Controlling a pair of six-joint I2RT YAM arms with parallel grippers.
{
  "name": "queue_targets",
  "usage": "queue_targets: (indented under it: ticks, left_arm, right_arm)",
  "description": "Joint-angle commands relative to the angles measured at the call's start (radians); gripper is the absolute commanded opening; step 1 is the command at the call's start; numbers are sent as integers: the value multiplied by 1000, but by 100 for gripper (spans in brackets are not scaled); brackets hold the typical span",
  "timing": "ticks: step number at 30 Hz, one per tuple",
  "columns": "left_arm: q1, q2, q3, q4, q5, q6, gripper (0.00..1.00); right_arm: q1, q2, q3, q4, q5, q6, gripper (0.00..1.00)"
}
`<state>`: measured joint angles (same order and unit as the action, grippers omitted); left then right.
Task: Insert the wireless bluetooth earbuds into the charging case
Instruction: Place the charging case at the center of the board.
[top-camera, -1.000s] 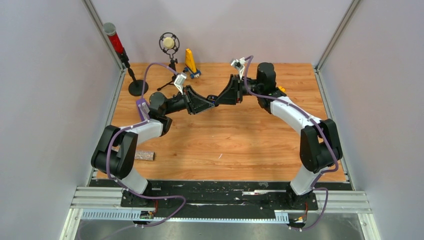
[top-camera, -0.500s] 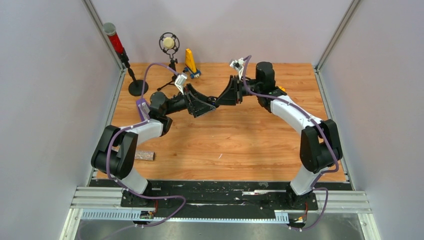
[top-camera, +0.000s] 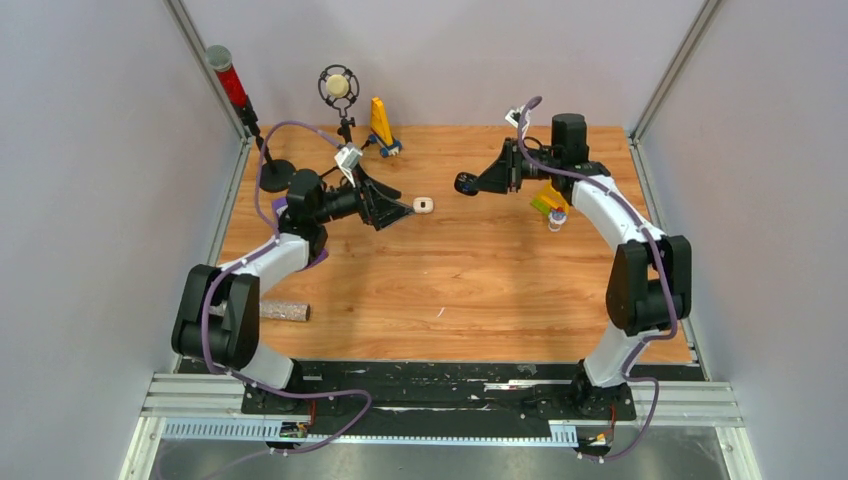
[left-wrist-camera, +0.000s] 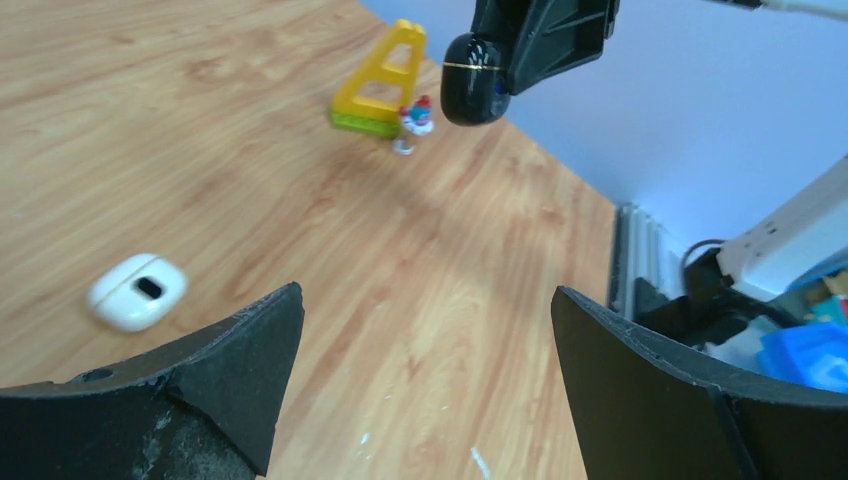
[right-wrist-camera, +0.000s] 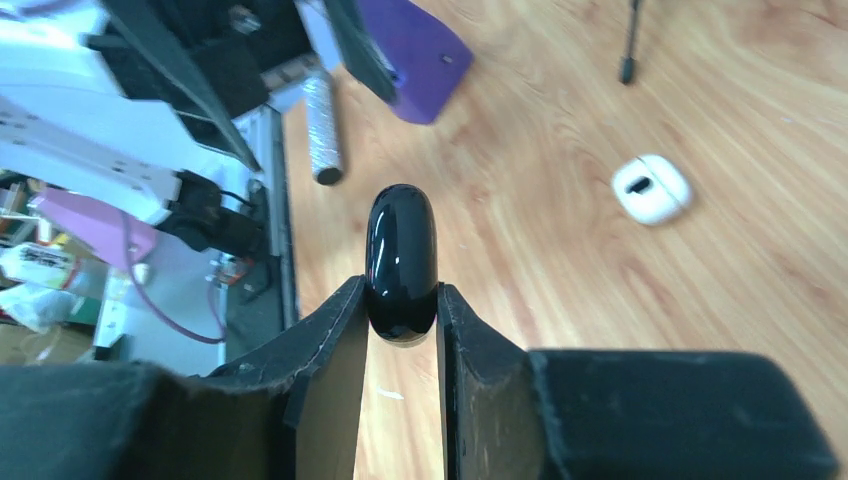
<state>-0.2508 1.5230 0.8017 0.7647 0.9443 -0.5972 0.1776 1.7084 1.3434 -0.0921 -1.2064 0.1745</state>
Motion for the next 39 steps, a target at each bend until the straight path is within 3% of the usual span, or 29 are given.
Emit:
queue_targets:
  ticks: [1, 9, 13, 17, 33, 39]
  left_arm:
    - [35, -93, 88, -311, -2, 377, 100]
    - [44, -168, 286, -966, 93, 799, 100]
    - [44, -191, 350, -1154, 99, 965, 100]
    - [45, -220, 343, -1196, 102, 1022, 100]
    - [44, -253, 320, -1148, 158, 952, 100]
    - [44, -256, 325, -1151, 174, 938, 100]
  right_arm:
    - [-8, 127, 154, -327, 79, -267, 22]
    - [-9, 360, 297, -521, 119, -383, 22]
    - [-5, 433, 350, -606, 149, -441, 22]
    - [-2, 494, 404, -688, 201, -474, 23]
    - [4, 638, 517, -778, 324, -490, 26]
    - [2, 667, 551, -789, 368, -502, 34]
